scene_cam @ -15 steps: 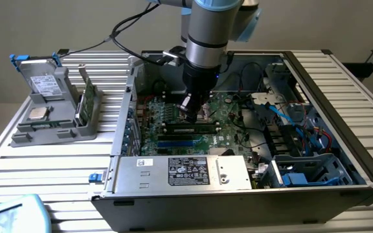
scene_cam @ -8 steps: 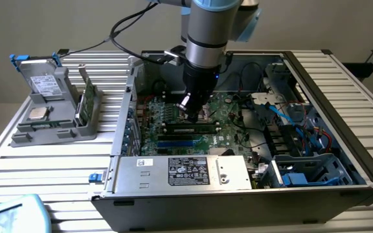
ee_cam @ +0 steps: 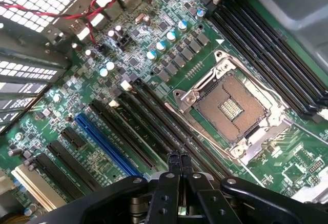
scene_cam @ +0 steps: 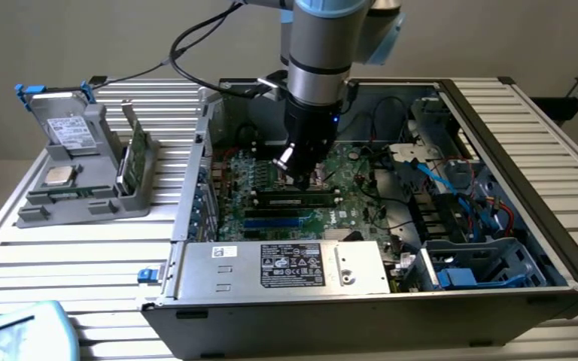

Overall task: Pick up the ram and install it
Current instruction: 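Press down the ram until it locks into place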

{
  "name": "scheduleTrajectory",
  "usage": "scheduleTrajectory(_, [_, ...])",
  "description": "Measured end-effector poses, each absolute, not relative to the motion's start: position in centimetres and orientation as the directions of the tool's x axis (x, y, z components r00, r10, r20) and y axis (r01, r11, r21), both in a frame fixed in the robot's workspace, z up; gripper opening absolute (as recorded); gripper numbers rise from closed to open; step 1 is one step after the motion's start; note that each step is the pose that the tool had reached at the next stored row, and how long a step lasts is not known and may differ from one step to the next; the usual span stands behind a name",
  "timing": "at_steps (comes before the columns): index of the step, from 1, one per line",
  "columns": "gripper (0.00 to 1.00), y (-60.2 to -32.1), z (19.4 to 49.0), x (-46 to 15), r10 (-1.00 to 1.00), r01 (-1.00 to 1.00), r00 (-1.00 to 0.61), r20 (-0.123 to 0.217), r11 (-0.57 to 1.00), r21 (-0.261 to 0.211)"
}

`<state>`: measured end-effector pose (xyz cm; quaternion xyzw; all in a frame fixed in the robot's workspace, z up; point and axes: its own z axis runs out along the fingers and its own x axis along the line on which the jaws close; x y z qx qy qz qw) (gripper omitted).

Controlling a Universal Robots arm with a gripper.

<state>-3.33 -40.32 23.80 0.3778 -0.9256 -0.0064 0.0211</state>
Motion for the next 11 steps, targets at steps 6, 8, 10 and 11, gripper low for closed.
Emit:
scheduleTrajectory(6, [0.11, -40.33, 23.85, -3.33, -0.645, -0.644, -0.764, 0.03, 0.765, 0.023])
scheduleTrajectory(8, [0.11, -40.33, 23.86, -3.33, -0.625, -0.625, -0.78, 0.03, 0.781, 0.024])
scheduleTrajectory(10, [0.11, -40.33, 23.88, -3.33, -0.604, -0.603, -0.796, 0.03, 0.797, 0.024])
scheduleTrajectory(11, [0.11, -40.33, 23.89, -3.33, -0.593, -0.592, -0.805, 0.03, 0.805, 0.024])
